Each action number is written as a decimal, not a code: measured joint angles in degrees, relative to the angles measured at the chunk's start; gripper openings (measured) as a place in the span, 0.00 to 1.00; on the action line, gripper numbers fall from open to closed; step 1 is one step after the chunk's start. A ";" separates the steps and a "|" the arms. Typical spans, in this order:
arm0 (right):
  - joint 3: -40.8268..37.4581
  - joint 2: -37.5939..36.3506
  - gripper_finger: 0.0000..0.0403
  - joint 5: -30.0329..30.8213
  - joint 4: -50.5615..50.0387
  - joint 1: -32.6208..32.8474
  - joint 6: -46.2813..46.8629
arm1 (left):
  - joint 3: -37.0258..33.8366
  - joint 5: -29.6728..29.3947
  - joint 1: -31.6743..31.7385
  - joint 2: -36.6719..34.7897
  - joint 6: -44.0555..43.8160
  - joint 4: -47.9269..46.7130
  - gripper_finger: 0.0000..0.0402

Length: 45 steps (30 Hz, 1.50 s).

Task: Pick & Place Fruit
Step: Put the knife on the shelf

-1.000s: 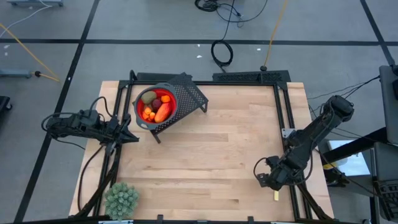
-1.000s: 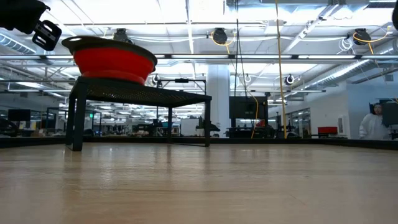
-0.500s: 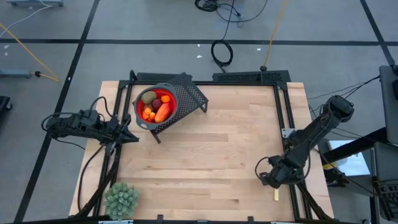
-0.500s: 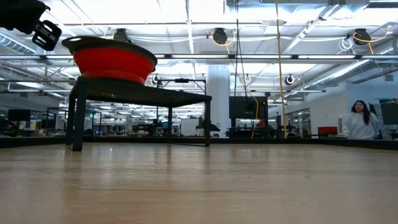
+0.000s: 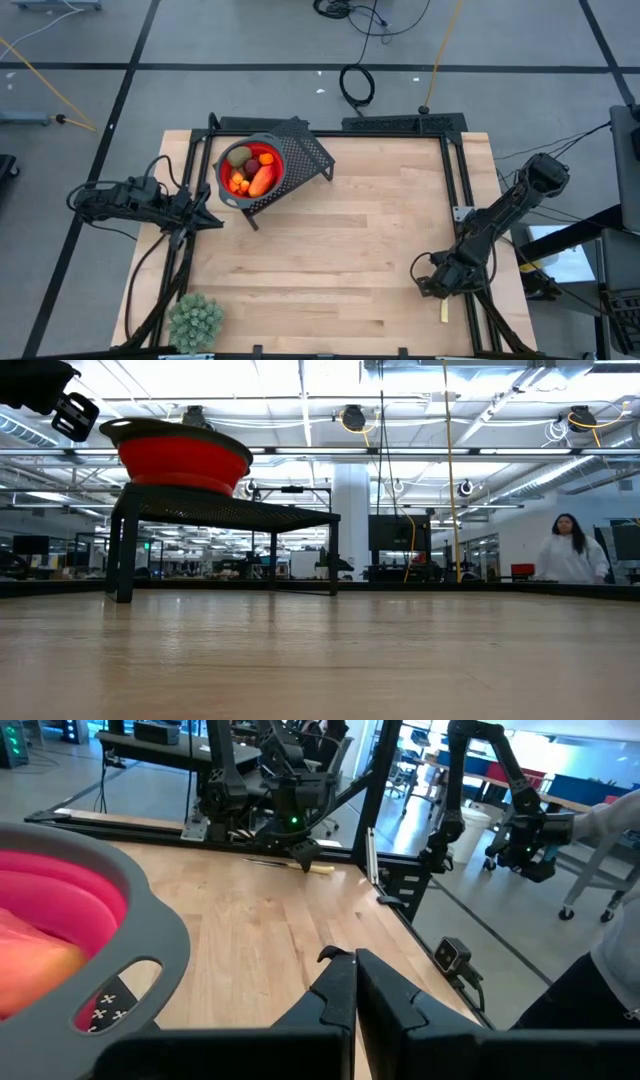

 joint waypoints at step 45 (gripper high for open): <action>4.45 0.14 0.10 16.47 -4.14 -4.07 -9.08 | 0.00 -0.14 0.00 0.00 -0.12 0.07 0.02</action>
